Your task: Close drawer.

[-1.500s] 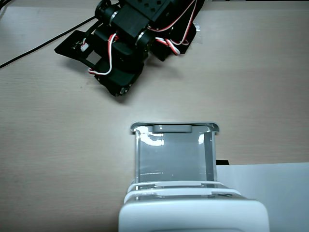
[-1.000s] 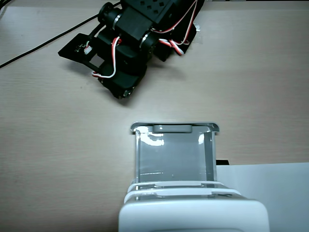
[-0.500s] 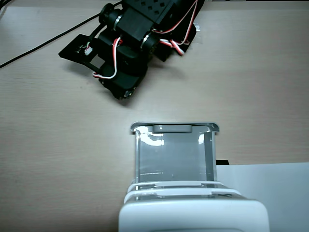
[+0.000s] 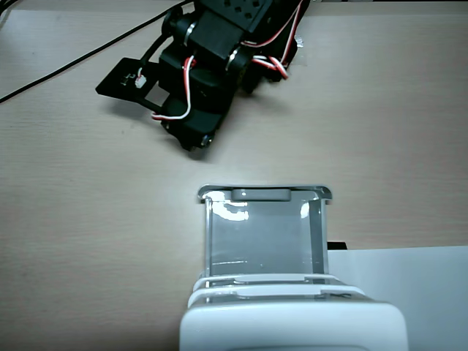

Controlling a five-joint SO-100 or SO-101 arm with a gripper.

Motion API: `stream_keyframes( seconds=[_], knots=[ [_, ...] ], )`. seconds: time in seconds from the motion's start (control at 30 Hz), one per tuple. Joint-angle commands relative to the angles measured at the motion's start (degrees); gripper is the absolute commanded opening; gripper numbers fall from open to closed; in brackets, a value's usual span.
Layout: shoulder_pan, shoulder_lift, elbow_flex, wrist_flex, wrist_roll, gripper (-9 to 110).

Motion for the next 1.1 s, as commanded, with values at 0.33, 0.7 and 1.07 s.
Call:
stream_keyframes(
  seconds=[0.33, 0.7, 1.07],
  knots=[
    [-8.61, 5.80, 5.98, -5.01, -1.58, 0],
    [-19.42, 3.43, 14.85, -16.35, 0.44, 0],
    [-26.89, -12.13, 6.68, -28.30, 3.78, 0]
  ],
)
